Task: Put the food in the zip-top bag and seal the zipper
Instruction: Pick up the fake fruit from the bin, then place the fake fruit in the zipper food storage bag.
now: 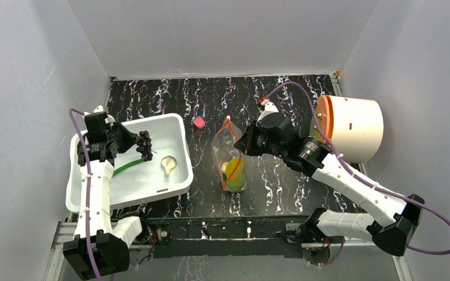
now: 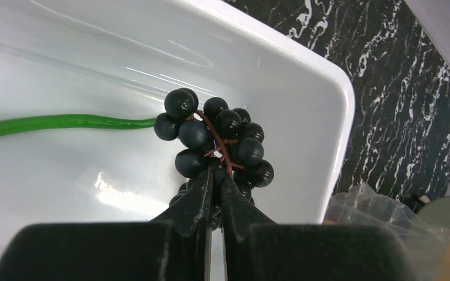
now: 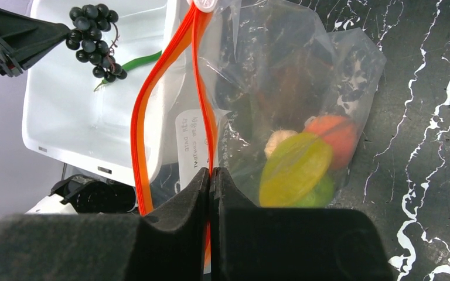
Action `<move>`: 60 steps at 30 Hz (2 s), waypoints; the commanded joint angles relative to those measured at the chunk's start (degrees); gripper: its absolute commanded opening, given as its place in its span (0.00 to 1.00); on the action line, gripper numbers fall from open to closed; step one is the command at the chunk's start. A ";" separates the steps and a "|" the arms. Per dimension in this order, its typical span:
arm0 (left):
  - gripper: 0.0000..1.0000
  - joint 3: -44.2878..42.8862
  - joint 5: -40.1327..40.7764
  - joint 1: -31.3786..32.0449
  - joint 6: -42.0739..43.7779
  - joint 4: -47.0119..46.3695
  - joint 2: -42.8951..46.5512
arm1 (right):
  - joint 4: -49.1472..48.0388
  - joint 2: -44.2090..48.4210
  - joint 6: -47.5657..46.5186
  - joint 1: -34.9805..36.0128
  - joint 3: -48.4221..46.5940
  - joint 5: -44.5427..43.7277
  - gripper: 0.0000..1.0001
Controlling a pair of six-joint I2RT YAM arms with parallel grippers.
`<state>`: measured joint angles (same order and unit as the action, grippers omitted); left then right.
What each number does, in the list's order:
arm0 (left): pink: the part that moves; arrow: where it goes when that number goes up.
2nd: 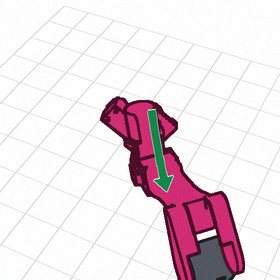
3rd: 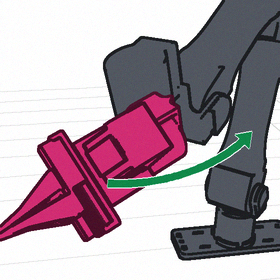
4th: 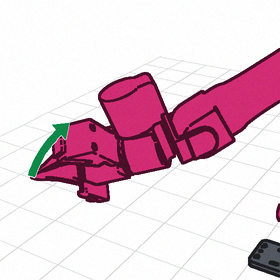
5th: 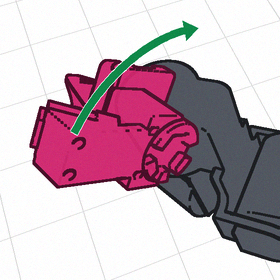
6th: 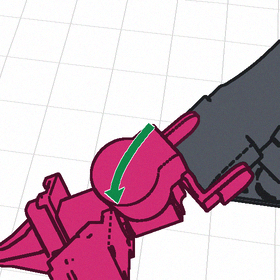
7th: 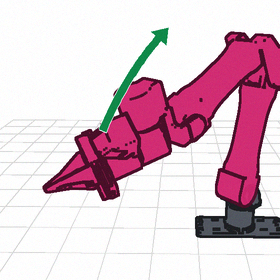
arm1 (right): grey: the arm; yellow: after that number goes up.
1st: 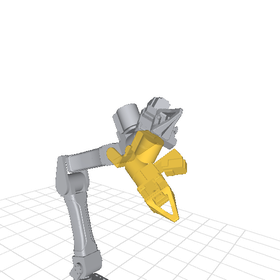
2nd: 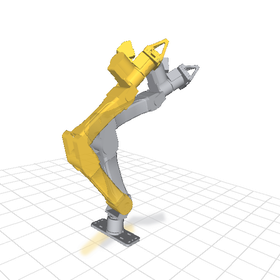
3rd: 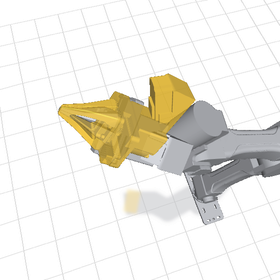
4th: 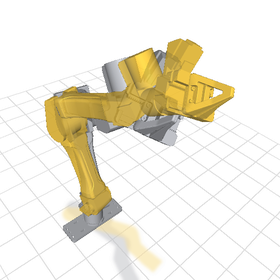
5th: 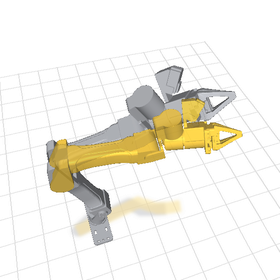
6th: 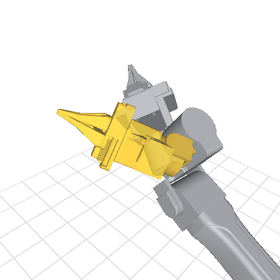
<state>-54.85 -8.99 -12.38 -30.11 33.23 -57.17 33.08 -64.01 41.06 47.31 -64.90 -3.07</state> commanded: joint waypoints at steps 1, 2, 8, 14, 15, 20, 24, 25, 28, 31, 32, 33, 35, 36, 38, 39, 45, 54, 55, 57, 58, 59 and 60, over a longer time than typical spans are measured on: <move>0.00 -3.86 -3.44 1.61 0.20 2.96 1.21 | -4.06 -0.01 0.68 0.33 0.60 0.99 0.00; 0.00 -3.89 -3.84 1.87 -0.31 2.95 1.34 | -4.15 -0.11 0.59 0.28 0.58 1.23 0.00; 0.00 -5.62 -4.34 2.77 -1.62 3.60 1.86 | -4.16 -0.69 -0.05 0.31 0.44 1.27 0.00; 0.00 -10.65 -5.79 3.90 -2.77 5.31 -0.05 | -4.16 -1.62 -0.14 0.41 0.14 1.59 0.00; 0.00 -11.58 -5.90 4.26 -3.23 5.56 -0.41 | -4.29 -1.72 -0.03 0.39 0.14 1.50 0.00; 0.00 -14.26 -5.35 7.29 -5.65 5.22 -0.29 | -5.74 -2.39 -0.01 0.42 0.30 0.88 0.00; 0.00 -16.27 -6.96 8.65 -6.76 5.55 -0.60 | -7.37 -3.78 -0.15 0.40 -0.06 0.97 0.00; 0.00 -16.66 -7.85 9.08 -7.38 5.34 -0.78 | -7.87 -4.18 -0.17 0.41 -0.24 1.06 0.00; 0.00 -17.56 -10.50 10.40 -9.33 4.98 -0.93 | -8.62 -5.44 -0.09 0.40 -1.12 0.95 0.00; 0.00 -18.74 -11.74 11.89 -9.75 5.99 -0.94 | -9.01 -6.18 -0.18 0.42 -2.01 -0.37 0.00; 0.00 -19.32 -12.04 12.27 -9.90 6.35 -0.97 | -9.41 -6.29 -0.21 0.42 -2.06 -1.08 0.00; 0.00 -19.86 -12.54 12.61 -10.21 6.51 -0.93 | -9.94 -6.40 -0.26 0.39 -2.07 -1.60 0.00; 0.00 -20.79 -14.33 13.32 -11.52 5.95 -0.91 | -10.90 -6.75 -0.16 0.41 -2.15 -2.29 0.00; 0.00 -21.16 -15.88 13.61 -12.48 5.30 -0.86 | -11.29 -7.06 0.15 0.42 -2.39 -2.38 0.00; 0.00 -21.12 -19.92 14.08 -15.06 2.69 -0.91 | -11.21 -8.06 1.02 0.42 -3.45 -2.05 0.00; 0.00 -20.52 -22.53 14.45 -17.32 0.46 -0.83 | -11.08 -8.47 1.44 0.42 -4.01 -1.85 0.00; 0.00 -19.42 -26.99 15.72 -23.53 -5.65 0.65 | -12.55 -9.49 3.02 0.41 -5.66 -3.27 0.00; 0.00 -15.39 -29.33 16.84 -30.54 -12.58 2.39 | -18.29 -11.12 6.85 0.41 -5.51 0.70 0.00; 0.00 -15.04 -29.30 16.93 -30.97 -13.11 2.53 | -18.84 -11.25 7.25 0.42 -5.64 1.23 0.00; 0.00 -14.27 -29.24 17.08 -32.10 -14.69 2.82 | -19.39 -11.71 7.50 0.42 -6.16 1.99 0.00; 0.00 -13.86 -29.19 17.12 -32.75 -15.56 3.06 | -19.53 -11.98 7.47 0.37 -6.53 2.30 0.00; 0.00 -13.43 -29.16 17.22 -33.41 -16.40 3.35 | -19.69 -12.20 7.46 0.41 -6.88 2.55 0.00; 0.00 -12.99 -28.93 17.20 -33.98 -17.12 3.66 | -19.79 -12.34 7.46 0.41 -7.16 2.68 0.00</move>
<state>-69.01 -35.42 4.45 -59.96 21.65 -55.51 19.35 -76.27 47.20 47.53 -67.72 -1.89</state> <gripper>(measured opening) 0.031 0.010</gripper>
